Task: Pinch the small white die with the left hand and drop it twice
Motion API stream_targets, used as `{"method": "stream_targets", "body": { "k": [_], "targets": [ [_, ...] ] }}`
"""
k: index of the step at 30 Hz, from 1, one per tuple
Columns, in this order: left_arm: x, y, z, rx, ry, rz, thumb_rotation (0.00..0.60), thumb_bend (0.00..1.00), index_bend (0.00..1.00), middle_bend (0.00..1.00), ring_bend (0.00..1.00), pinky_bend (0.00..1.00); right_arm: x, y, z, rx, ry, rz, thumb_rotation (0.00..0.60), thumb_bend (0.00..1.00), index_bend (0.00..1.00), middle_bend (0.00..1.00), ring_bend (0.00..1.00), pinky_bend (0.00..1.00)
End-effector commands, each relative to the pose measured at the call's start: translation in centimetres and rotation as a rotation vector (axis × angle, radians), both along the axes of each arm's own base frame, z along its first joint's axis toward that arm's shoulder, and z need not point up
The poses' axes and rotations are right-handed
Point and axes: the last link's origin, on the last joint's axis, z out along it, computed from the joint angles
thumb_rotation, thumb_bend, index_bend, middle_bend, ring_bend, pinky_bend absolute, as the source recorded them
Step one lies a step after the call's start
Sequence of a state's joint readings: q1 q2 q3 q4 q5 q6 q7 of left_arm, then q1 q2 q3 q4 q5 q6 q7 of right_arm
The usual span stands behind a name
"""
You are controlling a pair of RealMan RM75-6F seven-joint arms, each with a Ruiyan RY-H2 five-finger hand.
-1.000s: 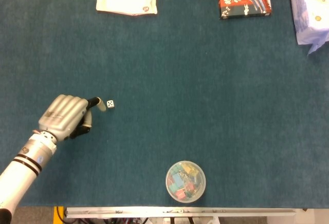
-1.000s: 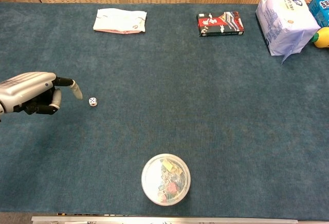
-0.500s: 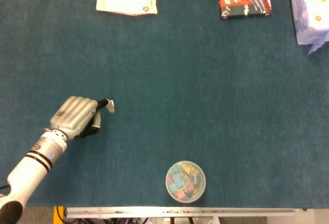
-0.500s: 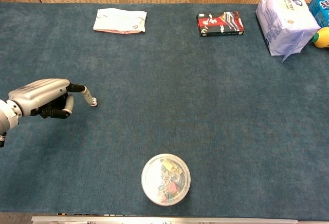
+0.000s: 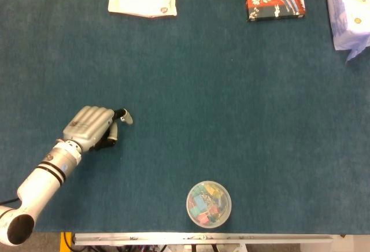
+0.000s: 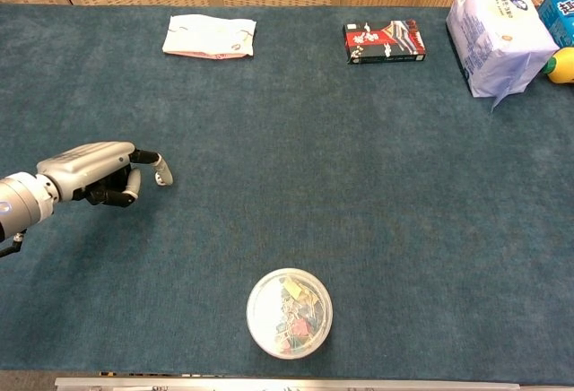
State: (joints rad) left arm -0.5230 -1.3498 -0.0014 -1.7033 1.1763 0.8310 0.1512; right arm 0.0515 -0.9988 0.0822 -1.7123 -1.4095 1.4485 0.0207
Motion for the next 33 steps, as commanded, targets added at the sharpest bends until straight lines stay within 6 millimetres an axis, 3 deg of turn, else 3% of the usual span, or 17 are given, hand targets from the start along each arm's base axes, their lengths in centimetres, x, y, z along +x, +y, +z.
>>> {"method": "stream_targets", "body": {
  "k": [1,33],
  "targets": [
    [-0.01,-0.03,-0.07,-0.003,0.001,0.0,0.6,1.0,0.32,1.0,1.0,1.0,0.03,0.0,-0.04,0.002,0.0,0.001,0.6,0.12,0.43,0.53,0.46,0.63],
    [-0.91,0.19,-0.49,0.001,0.032,0.02,0.6,1.0,0.35,1.0,1.0,1.0,0.03,0.04,-0.26,0.018,0.009,-0.01,0.6,0.12,0.43,0.53,0.46,0.63]
  ]
}}
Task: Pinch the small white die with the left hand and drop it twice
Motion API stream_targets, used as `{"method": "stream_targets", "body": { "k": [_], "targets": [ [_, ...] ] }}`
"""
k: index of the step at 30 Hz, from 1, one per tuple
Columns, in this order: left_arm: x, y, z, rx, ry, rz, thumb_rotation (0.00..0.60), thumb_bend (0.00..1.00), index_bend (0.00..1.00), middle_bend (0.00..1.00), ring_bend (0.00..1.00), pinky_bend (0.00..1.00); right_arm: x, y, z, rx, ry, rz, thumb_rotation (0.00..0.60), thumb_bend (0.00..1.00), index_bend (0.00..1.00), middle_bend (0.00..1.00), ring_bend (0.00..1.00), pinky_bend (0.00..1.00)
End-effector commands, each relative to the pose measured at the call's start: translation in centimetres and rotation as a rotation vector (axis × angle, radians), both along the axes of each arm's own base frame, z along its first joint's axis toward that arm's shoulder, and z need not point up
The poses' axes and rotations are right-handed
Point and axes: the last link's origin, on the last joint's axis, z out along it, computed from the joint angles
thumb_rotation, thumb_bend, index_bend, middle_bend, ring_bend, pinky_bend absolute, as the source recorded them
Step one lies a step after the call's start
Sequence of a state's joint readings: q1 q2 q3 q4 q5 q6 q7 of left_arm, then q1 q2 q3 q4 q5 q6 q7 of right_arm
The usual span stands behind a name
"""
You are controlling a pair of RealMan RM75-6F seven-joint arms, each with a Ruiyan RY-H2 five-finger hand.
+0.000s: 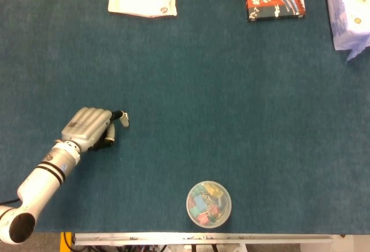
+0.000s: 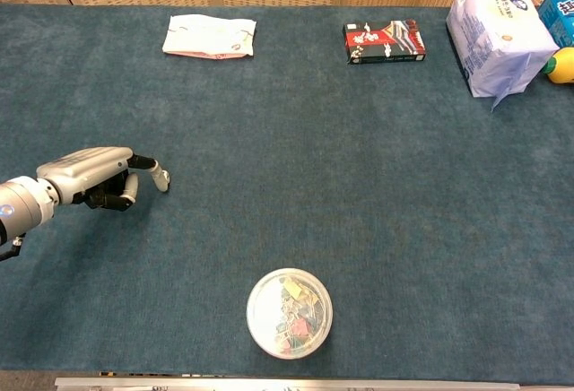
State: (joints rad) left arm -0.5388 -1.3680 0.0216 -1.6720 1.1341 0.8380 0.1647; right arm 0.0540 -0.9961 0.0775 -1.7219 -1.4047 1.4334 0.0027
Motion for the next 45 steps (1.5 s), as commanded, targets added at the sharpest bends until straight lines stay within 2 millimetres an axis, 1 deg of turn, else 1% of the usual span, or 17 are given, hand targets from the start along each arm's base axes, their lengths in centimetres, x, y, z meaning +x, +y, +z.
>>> {"method": "stream_targets", "body": {
  "k": [1,10,45],
  "targets": [
    [-0.1,0.1,-0.1,0.005,0.005,-0.004,0.6,1.0,0.35,1.0,1.0,1.0,0.0,0.0,0.0,-0.001,0.0,-0.001,0.6,0.12,0.43,0.53,0.46,0.63],
    [-0.4,0.3,0.0,0.021,0.017,0.001,0.6,1.0,0.35,1.0,1.0,1.0,0.0,0.0,-0.1,0.002,0.001,0.0,0.6,0.12,0.43,0.53,0.46,0.63],
    [0.3,2.2,0.4,0.067,0.071,-0.026,0.6,1.0,0.35,1.0,1.0,1.0,0.0,0.0,0.1,-0.005,-0.013,-0.01,0.6,0.12,0.43,0.53,0.46,0.63]
  ]
}}
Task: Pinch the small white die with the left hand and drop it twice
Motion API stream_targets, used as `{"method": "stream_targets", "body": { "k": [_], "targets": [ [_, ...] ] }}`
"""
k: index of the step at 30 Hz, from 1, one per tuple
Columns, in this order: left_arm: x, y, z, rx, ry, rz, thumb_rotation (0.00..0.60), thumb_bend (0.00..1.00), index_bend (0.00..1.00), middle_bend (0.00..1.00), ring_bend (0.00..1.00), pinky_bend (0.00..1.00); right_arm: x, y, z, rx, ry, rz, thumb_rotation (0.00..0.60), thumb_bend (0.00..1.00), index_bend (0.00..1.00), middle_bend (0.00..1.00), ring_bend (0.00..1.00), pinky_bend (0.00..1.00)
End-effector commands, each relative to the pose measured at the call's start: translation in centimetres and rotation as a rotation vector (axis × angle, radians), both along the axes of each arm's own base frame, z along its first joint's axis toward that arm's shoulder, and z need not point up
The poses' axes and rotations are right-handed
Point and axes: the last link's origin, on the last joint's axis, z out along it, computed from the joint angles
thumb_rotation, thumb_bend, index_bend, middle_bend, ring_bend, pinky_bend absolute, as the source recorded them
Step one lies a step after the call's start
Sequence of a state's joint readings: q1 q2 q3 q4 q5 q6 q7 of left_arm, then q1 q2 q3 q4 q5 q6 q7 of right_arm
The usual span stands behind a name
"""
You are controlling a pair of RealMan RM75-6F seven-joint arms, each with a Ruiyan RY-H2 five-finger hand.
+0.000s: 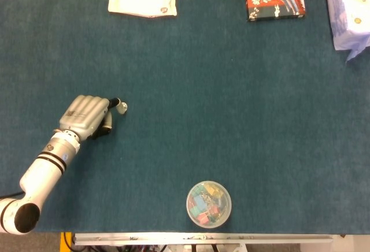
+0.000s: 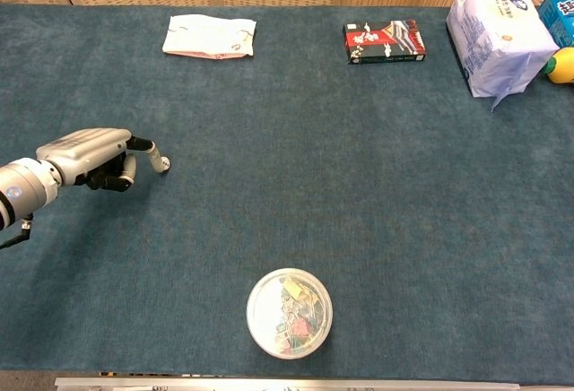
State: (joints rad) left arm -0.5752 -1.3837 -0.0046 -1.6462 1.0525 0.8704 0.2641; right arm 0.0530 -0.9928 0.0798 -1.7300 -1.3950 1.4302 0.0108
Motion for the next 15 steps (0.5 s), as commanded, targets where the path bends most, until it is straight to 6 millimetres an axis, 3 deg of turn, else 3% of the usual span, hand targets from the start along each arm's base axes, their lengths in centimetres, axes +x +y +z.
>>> {"method": "stream_targets", "body": {
  "k": [1,15],
  "targets": [
    [0.07,0.16,0.03,0.0,0.006,0.0,0.6,1.0,0.35,1.0,1.0,1.0,-0.03,-0.01,0.01,-0.002,0.0,-0.002,0.6,0.12,0.43,0.53,0.46,0.63],
    [0.68,0.66,-0.17,0.002,0.031,-0.021,0.6,1.0,0.34,1.0,1.0,1.0,0.0,0.05,0.26,-0.011,-0.016,0.001,0.6,0.12,0.43,0.53,0.46,0.63]
  ]
}}
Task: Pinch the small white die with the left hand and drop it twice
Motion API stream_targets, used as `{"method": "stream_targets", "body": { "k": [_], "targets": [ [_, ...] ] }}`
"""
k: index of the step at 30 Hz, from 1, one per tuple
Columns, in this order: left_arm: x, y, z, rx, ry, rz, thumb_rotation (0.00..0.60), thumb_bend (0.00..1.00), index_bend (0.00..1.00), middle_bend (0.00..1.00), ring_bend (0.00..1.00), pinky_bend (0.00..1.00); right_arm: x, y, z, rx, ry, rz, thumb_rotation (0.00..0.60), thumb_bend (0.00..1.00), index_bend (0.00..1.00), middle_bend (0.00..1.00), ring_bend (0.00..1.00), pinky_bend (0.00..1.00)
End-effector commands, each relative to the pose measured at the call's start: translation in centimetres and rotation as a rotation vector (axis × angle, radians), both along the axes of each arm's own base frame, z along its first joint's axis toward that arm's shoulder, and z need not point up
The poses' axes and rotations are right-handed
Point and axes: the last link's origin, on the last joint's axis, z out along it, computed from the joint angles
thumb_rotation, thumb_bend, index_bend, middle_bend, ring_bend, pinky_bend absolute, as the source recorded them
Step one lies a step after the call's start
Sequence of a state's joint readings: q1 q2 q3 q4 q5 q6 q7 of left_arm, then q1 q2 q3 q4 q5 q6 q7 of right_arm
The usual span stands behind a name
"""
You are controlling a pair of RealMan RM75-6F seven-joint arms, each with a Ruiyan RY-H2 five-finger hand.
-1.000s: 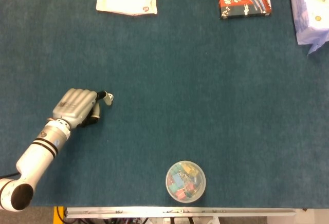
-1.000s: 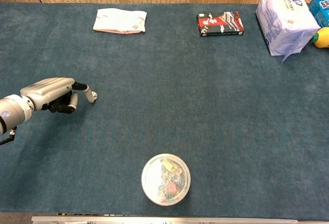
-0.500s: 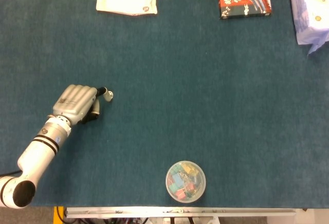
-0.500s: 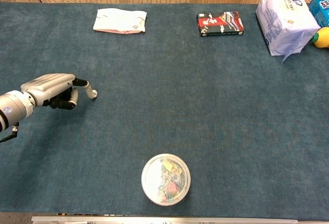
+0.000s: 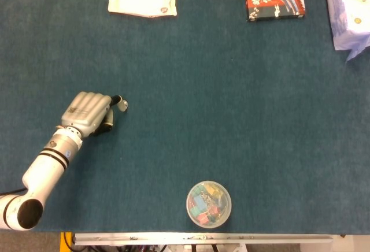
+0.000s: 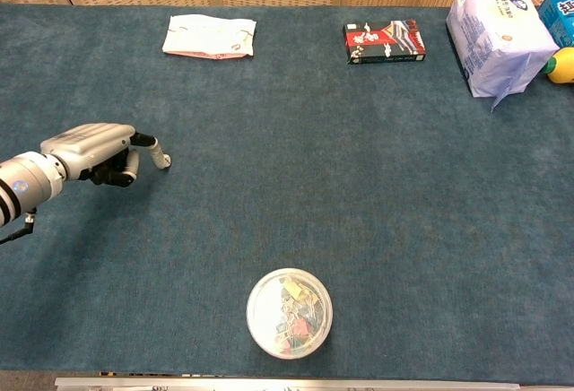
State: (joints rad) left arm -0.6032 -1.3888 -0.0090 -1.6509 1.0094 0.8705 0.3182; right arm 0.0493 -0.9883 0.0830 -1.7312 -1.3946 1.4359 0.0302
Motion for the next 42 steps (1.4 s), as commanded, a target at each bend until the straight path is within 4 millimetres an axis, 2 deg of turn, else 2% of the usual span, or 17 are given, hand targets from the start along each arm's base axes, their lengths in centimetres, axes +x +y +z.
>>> {"method": "stream_targets", "body": {
  "k": [1,17,27,42],
  "targets": [
    [0.1,0.1,-0.1,0.001,0.003,-0.005,0.6,1.0,0.34,1.0,1.0,1.0,0.0,0.0,0.0,-0.001,-0.001,0.001,0.6,0.12,0.43,0.53,0.46,0.63],
    [0.8,0.7,0.0,0.017,0.03,-0.025,0.6,1.0,0.34,1.0,1.0,1.0,0.0,0.0,0.1,-0.009,-0.012,-0.004,0.6,0.12,0.44,0.53,0.46,0.63],
    [0.8,-0.1,0.3,0.018,0.035,-0.03,0.6,1.0,0.36,1.0,1.0,1.0,0.1,0.1,0.0,0.001,-0.005,0.003,0.6,0.12,0.44,0.53,0.46,0.63],
    [-0.8,0.6,0.7,0.049,0.088,0.024,0.6,1.0,0.36,1.0,1.0,1.0,0.0,0.1,0.0,0.008,0.013,0.002,0.6,0.12,0.44,0.53,0.46,0.63]
  ]
}}
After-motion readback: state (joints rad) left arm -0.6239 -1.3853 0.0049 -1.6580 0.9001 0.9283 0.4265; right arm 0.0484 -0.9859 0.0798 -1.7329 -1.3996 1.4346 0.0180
